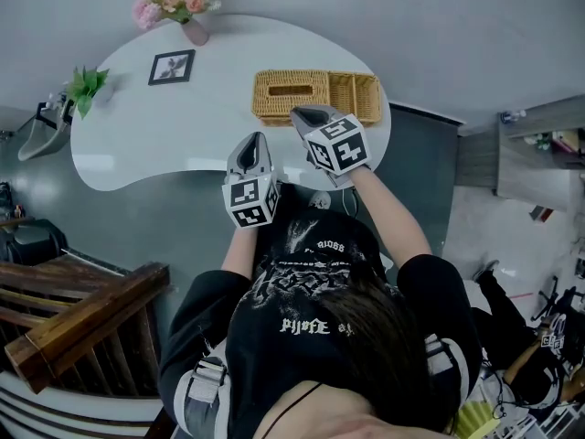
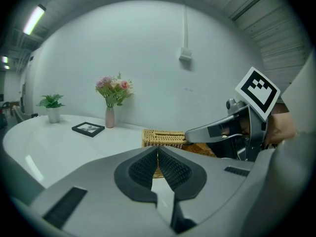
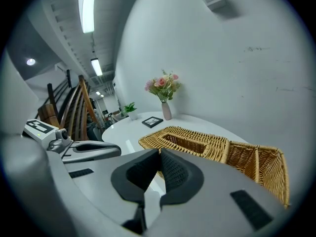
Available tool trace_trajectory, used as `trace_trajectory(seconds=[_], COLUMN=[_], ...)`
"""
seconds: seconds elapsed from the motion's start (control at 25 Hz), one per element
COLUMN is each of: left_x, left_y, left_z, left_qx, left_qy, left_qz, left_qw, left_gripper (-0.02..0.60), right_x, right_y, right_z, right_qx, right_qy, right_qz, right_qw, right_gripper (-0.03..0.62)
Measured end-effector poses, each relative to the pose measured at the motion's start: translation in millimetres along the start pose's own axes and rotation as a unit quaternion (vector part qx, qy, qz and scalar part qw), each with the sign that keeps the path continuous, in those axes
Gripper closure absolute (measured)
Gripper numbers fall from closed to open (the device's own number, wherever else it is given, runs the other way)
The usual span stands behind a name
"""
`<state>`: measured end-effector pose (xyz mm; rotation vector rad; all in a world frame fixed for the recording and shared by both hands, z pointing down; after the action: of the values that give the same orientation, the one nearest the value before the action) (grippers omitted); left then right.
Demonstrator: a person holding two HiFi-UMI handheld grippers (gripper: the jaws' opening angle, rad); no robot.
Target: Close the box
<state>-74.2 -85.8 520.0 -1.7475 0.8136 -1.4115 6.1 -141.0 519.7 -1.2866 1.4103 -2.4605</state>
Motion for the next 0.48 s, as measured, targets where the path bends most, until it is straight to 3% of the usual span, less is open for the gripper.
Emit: trace_trajectory(seconds=[0.48], left_x=[1], left_y=[-2], left_z=[1], left_qx=[-0.001], left_qy=[-0.003], left_qz=[0.001], left_qw=[1.0000], left_gripper=[0.555], right_x=[7], right_y=[-18], right_z=[0], right_qx=[0.015], right_qy=[-0.018], right_qz=[-0.003], right_qw=[1.000], right_gripper=[0.559])
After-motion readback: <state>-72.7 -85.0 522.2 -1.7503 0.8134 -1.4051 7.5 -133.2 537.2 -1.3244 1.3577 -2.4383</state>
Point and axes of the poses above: the fingertips, and each gripper's own axes: x forward along the fingers, z to its right, y out of its top, the point moved 1 cm from there along -x, backward along the fingers, and after that the axes turned 9 degrees about -z, right-handed, at the moved point
